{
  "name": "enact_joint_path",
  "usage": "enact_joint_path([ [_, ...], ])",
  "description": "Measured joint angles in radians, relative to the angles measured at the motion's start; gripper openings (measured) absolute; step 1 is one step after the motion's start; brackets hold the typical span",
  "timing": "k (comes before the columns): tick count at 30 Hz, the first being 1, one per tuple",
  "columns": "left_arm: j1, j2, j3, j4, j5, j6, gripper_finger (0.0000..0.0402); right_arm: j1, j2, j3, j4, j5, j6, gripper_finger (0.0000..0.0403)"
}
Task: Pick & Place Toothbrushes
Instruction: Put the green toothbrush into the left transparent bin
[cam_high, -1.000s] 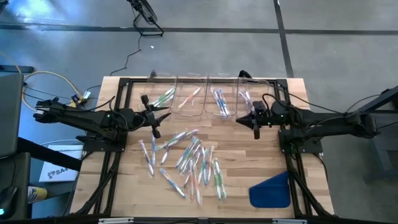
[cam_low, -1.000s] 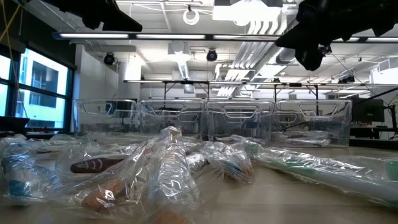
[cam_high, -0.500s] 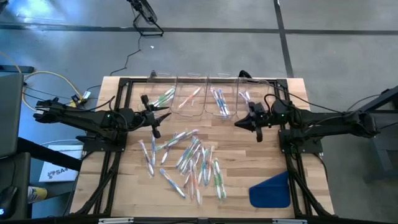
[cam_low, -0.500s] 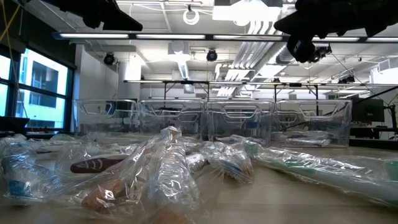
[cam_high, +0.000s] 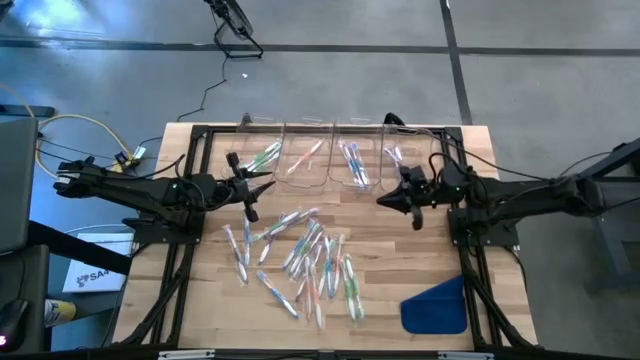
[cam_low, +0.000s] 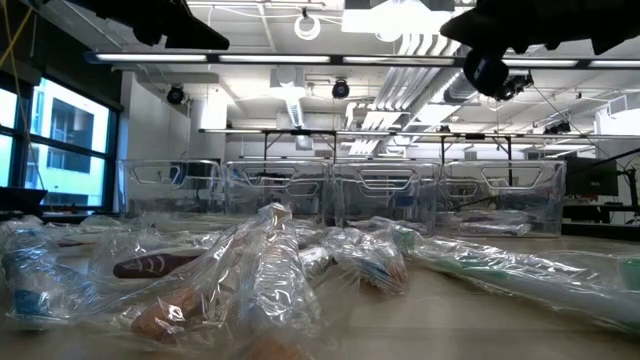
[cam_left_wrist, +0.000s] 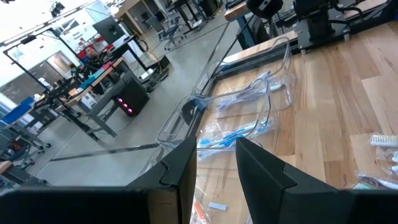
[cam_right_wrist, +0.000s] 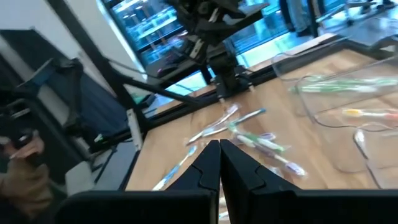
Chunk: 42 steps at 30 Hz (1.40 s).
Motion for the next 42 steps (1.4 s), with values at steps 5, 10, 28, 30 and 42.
enact_joint_path([
  [5, 0.000, 0.000, 0.000, 0.000, 0.000, 0.001, 0.0108, 0.080, 0.000, 0.000, -0.003, 0.158, 0.034, 0.0002],
  [10, 0.000, 0.000, 0.000, -0.001, 0.004, 0.002, 0.0108, 0.183, 0.000, 0.000, -0.002, 0.314, 0.062, 0.0002],
  [28, 0.000, 0.000, 0.000, -0.001, 0.029, 0.000, 0.0108, 0.441, 0.134, 0.077, 0.030, 0.643, 0.133, 0.0002],
  [30, 0.000, 0.000, 0.000, -0.001, 0.029, 0.000, 0.0108, 0.462, 0.166, 0.122, -0.020, 0.680, 0.147, 0.0002],
  [42, 0.000, 0.000, 0.000, -0.001, 0.028, 0.000, 0.0108, 0.531, 0.437, 0.342, -0.426, 0.708, 0.666, 0.0002],
])
